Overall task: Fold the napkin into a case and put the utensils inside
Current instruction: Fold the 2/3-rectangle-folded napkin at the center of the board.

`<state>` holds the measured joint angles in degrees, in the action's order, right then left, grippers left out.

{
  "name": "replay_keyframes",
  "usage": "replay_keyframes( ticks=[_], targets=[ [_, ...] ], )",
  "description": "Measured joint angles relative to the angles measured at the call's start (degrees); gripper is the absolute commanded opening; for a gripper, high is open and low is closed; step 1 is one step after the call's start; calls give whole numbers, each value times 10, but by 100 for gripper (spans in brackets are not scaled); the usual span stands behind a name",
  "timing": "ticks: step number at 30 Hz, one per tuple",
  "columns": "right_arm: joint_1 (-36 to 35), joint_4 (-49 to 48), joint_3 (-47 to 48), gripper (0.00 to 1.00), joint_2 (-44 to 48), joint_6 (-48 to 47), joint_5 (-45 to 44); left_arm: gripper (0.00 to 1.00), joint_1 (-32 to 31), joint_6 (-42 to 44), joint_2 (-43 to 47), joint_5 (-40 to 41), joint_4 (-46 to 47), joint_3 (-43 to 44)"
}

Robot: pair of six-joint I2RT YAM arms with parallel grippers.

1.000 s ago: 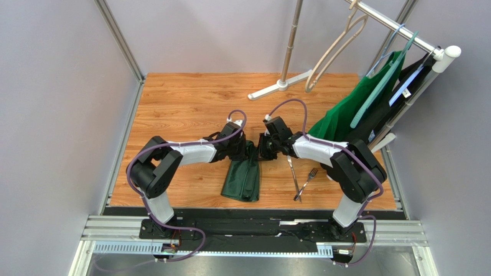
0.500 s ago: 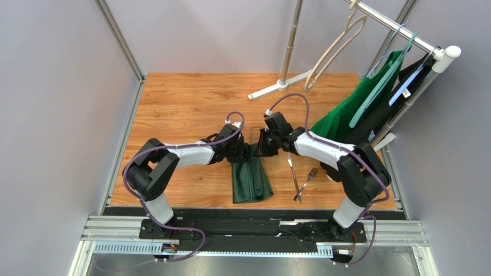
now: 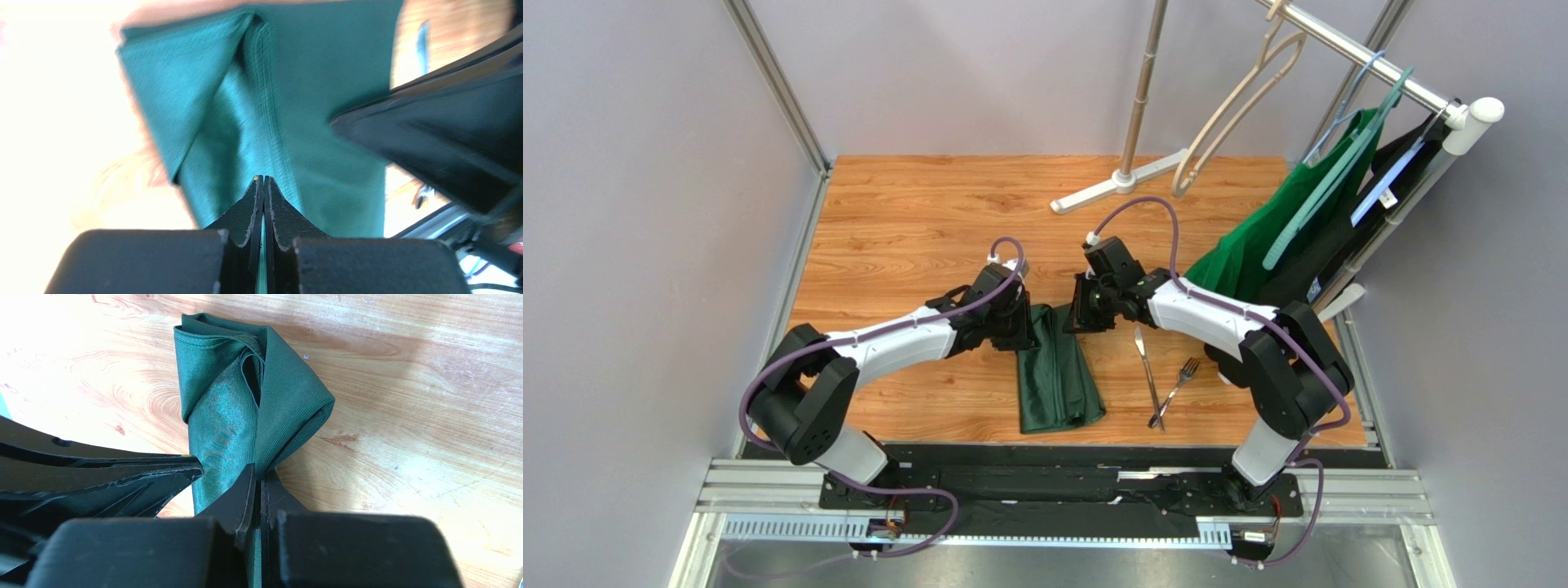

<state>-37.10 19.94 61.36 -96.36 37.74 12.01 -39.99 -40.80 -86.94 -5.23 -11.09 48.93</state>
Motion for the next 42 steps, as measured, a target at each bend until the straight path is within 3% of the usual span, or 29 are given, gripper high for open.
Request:
replay_keyframes(
  ticks=[6, 14, 25, 33, 42],
  targets=[
    [0, 9, 10, 0, -8, 0, 1, 4, -1, -3, -12, 7, 12, -61],
    [-20, 40, 51, 0, -33, 15, -12, 3, -20, -15, -33, 16, 66, -66],
    [-64, 63, 85, 0, -95, 148, -63, 3, -30, -30, -48, 8, 110, -69],
    [-71, 56, 82, 0, -97, 188, -107, 7, -30, -28, -46, 4, 136, -81],
    [-71, 50, 48, 0, -70, 158, -137, 6, -22, -10, 31, 21, 60, -92]
  ],
)
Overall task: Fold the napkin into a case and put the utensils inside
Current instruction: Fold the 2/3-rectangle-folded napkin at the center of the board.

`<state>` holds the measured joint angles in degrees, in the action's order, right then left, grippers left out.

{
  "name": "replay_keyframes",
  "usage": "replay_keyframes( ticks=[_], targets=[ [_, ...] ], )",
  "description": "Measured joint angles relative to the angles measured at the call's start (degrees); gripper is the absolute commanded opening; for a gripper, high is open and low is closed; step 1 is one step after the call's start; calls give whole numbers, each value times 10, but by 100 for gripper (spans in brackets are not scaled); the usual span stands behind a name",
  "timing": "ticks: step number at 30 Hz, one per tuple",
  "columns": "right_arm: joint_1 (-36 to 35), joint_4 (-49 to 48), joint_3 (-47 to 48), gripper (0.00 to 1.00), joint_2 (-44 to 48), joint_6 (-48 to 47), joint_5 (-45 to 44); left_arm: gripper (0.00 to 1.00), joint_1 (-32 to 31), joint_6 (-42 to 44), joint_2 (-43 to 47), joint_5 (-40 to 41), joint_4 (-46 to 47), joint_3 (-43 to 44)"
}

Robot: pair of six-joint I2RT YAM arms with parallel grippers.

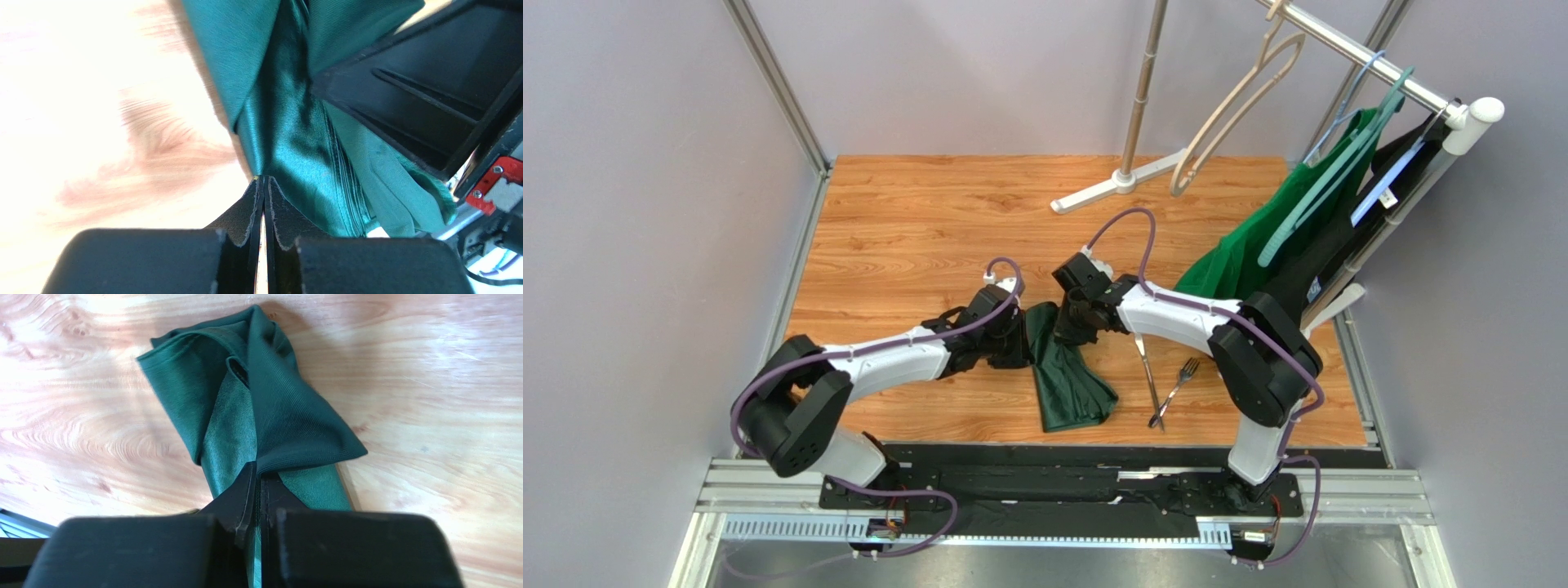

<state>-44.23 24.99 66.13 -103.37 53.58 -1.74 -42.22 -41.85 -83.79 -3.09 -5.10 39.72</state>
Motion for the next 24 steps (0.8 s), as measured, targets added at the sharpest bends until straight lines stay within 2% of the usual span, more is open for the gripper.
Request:
replay_keyframes(
  ticks=[7, 12, 19, 23, 24],
  targets=[
    [0, 7, -5, 0, 25, -22, -7, 8, 23, 4, 21, -1, -50, 41],
    [0, 25, 12, 0, 21, -24, -10, 6, 25, 5, -43, 3, -53, 94],
    [-4, 61, 60, 0, -5, -12, -32, 5, 25, 9, -99, 6, -44, 95],
    [-14, 87, 82, 0, -32, 22, -49, 16, 25, 12, -96, 1, -9, 80],
    [-15, 91, 85, 0, -37, 30, -53, 24, 25, 15, -91, -1, -1, 72]
  ],
)
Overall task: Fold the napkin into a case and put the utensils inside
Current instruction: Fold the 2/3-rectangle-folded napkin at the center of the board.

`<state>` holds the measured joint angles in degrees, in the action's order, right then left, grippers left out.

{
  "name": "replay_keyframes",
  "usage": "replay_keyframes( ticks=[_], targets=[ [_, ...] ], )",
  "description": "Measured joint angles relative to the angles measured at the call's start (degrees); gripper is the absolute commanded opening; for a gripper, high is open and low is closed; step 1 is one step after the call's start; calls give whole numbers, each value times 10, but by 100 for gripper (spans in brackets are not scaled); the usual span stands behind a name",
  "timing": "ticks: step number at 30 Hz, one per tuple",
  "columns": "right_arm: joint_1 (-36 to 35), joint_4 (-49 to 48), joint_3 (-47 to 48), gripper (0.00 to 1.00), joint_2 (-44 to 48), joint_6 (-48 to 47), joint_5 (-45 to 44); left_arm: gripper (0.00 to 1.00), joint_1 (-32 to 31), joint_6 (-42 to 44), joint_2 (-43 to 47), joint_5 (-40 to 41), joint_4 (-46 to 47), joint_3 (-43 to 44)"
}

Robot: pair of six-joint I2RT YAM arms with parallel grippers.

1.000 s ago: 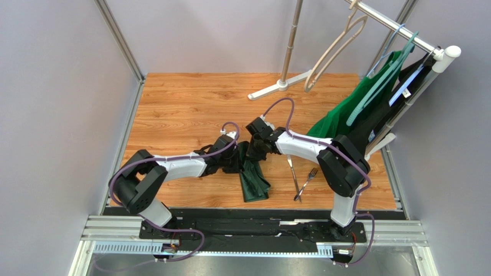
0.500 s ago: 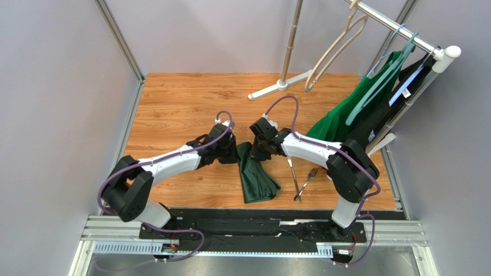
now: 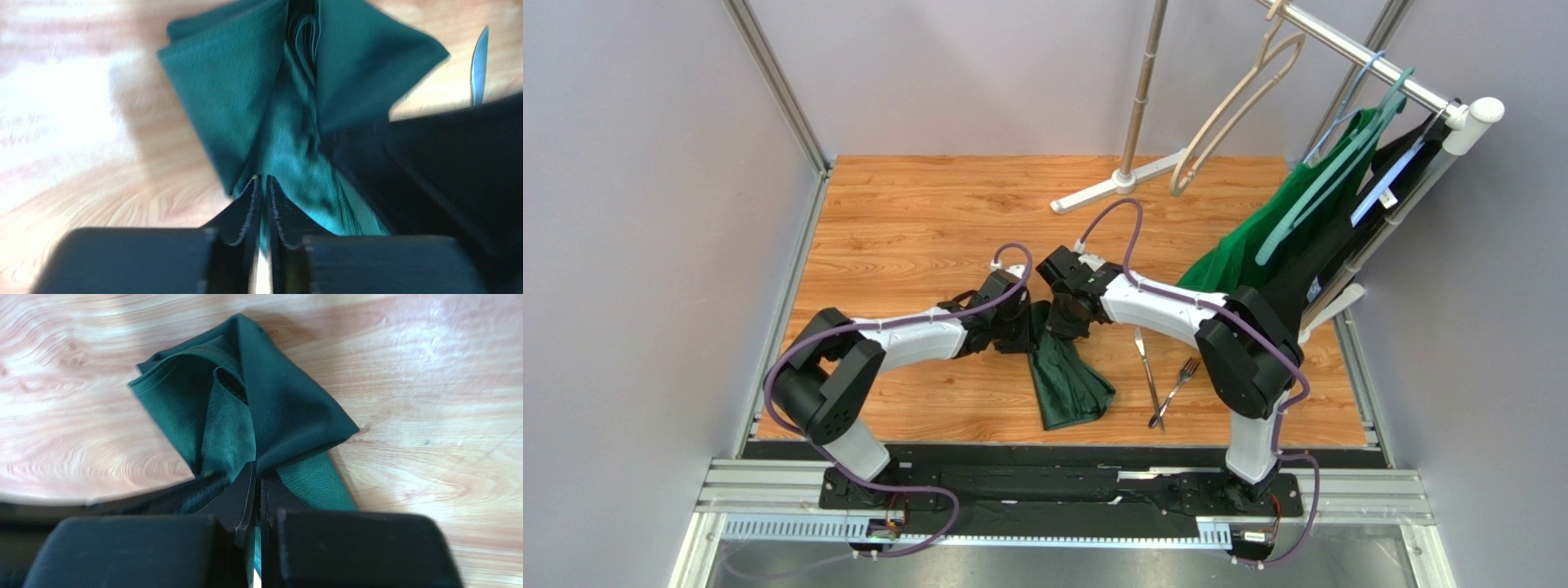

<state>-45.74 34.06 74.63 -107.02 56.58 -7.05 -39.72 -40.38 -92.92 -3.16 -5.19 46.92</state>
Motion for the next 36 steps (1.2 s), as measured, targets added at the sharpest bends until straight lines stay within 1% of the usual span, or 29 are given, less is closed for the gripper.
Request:
replay_keyframes(
  ticks=[2, 3, 4, 6, 8, 10, 12, 16, 17, 19, 23, 30, 36],
  targets=[
    [-5, 3, 1, 0, -9, 22, -6, 34, 0, 4, 21, -2, 13, -26],
    [-7, 9, 1, 0, -11, 33, -12, 55, 0, 7, 35, -3, 14, -37],
    [-11, 18, 3, 0, -13, 43, -21, 62, 0, 8, 51, -4, 16, -50],
    [-18, 36, 11, 0, -16, 65, -37, 70, 0, 11, 88, -7, 20, -74],
    [-23, 50, 21, 0, -17, 82, -46, 85, 0, 16, 126, -14, 35, -97],
    [-25, 62, 32, 0, -19, 93, -49, 85, 0, 20, 160, -26, 61, -122],
    [-27, 65, 40, 0, -21, 101, -50, 86, 0, 22, 177, -39, 72, -135],
    [-30, 68, 40, 0, -21, 121, -50, 89, -24, 23, 180, -37, 85, -139],
    [-30, 69, 40, 0, -21, 125, -49, 92, -34, 23, 180, -34, 88, -139],
    [-30, 71, 40, 0, -21, 135, -49, 93, -51, 22, 178, -25, 93, -139],
    [-30, 69, 36, 0, -21, 147, -43, 96, -67, 35, 170, -12, 117, -139],
    [-30, 61, 30, 0, -21, 172, -26, 95, -88, 43, 133, 44, 148, -138],
    [-33, 57, 30, 0, -21, 187, -20, 94, -114, 43, 82, 86, 139, -117]
  ],
)
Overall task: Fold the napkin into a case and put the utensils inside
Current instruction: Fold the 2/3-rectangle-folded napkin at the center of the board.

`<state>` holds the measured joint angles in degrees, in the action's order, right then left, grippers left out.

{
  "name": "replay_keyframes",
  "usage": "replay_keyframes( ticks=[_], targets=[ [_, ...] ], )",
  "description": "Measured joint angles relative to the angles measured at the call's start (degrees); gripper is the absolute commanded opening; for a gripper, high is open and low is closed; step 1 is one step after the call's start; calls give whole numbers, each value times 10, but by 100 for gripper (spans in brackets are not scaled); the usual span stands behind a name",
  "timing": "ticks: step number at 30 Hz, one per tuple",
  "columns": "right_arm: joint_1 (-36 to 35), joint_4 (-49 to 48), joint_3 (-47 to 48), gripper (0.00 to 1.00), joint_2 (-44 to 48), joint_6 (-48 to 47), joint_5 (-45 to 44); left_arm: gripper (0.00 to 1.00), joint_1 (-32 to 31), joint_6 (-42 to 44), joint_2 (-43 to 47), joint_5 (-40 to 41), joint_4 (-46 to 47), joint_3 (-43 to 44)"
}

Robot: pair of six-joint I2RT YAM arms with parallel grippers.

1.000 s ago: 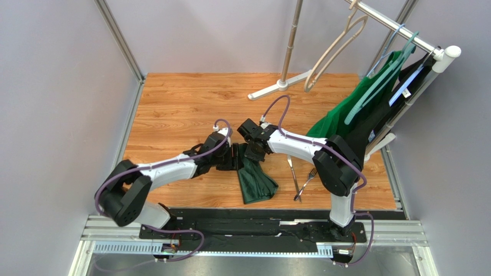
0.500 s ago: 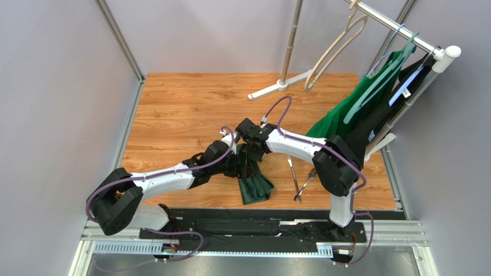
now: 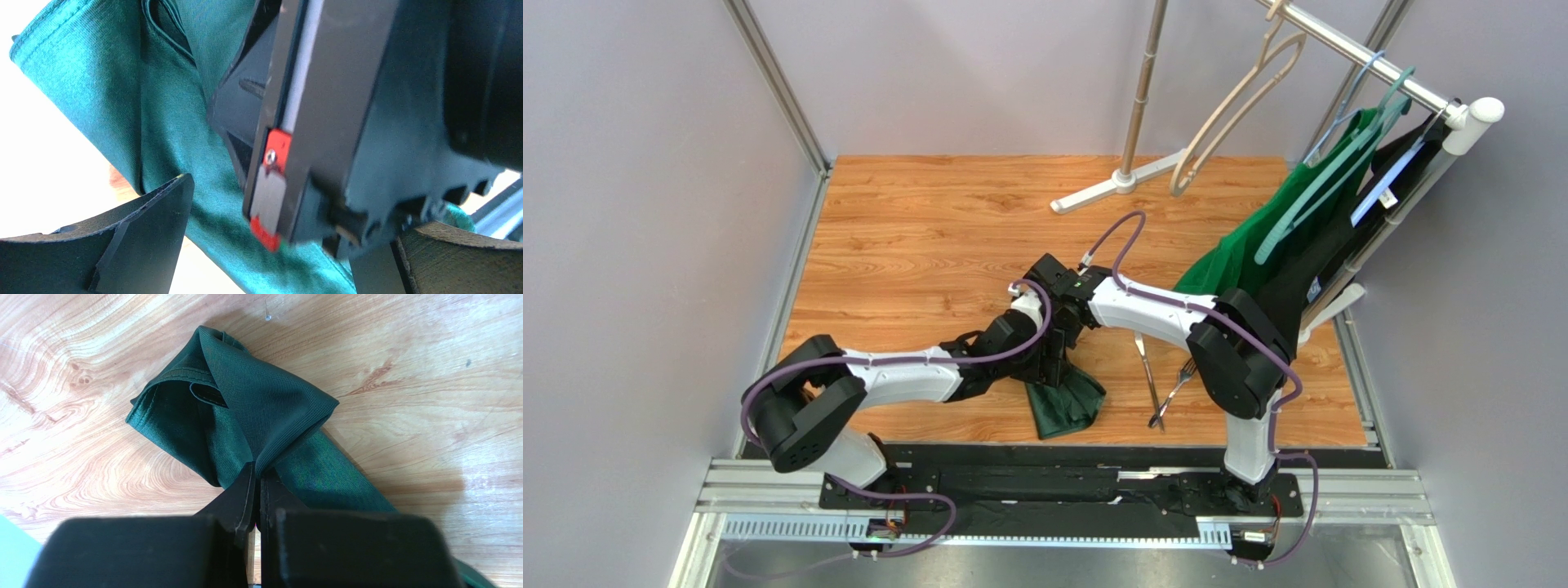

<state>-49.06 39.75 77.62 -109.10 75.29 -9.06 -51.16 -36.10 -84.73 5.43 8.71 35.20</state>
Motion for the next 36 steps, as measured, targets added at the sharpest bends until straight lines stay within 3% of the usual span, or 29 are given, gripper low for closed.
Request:
replay_keyframes(
  ticks=[17, 26, 32, 36],
  targets=[
    [0, -13, -12, 0, 7, 16, 10, 99, -2, -17, 55, 40, 40, -36],
    [13, -14, -19, 0, 11, 50, 10, 99, -38, -37, -11, 94, 12, 14],
    [13, -17, -19, 0, 11, 59, 10, 92, -42, -40, -12, 108, 19, 10],
    [12, -17, -18, 0, 11, 59, 11, 73, -42, -40, -12, 112, 36, 3]
  ],
)
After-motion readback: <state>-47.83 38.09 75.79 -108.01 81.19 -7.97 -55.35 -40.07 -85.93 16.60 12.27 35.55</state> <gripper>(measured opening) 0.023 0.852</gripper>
